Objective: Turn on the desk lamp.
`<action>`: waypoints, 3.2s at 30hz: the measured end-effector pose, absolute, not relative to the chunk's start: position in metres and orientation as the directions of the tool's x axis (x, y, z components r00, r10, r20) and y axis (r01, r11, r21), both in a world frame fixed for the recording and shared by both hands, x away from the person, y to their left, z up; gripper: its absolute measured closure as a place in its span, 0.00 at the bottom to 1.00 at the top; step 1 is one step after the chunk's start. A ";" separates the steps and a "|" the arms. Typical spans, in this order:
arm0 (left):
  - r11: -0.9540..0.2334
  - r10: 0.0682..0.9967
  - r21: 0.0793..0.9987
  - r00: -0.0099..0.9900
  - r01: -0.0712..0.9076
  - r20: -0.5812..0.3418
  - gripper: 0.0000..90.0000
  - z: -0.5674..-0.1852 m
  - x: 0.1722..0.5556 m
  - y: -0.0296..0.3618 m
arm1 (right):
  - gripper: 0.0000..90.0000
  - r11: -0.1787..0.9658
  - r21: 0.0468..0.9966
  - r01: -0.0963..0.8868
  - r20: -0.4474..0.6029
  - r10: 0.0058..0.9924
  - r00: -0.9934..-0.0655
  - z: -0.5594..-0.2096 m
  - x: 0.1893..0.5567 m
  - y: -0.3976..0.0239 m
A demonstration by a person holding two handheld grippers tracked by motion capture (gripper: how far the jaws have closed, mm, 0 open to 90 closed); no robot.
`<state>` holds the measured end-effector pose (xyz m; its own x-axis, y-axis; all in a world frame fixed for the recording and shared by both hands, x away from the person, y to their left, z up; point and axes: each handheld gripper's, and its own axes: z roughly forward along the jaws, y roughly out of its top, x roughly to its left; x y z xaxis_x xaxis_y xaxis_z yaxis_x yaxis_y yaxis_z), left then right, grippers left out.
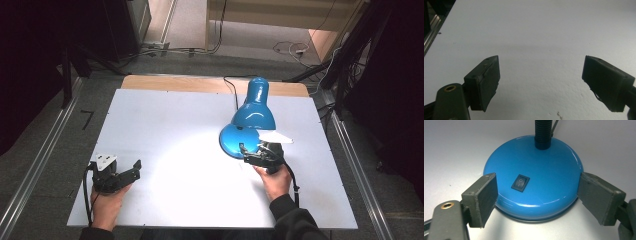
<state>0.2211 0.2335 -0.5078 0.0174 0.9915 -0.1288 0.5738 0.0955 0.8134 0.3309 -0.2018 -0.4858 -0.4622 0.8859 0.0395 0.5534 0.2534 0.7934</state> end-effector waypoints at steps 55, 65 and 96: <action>0.089 0.992 0.811 0.018 0.578 -0.122 0.17 -0.509 0.222 0.231 | 0.17 0.210 0.790 0.576 0.070 0.903 -0.425 -0.476 0.312 -0.276; 0.087 0.993 0.808 0.017 0.582 -0.119 0.17 -0.509 0.222 0.231 | 0.17 0.189 0.783 0.593 0.088 0.909 -0.406 -0.475 0.307 -0.295; 0.091 0.993 0.805 0.008 0.587 -0.118 0.17 -0.511 0.222 0.230 | 0.17 0.094 0.786 0.611 0.125 0.944 -0.306 -0.472 0.291 -0.358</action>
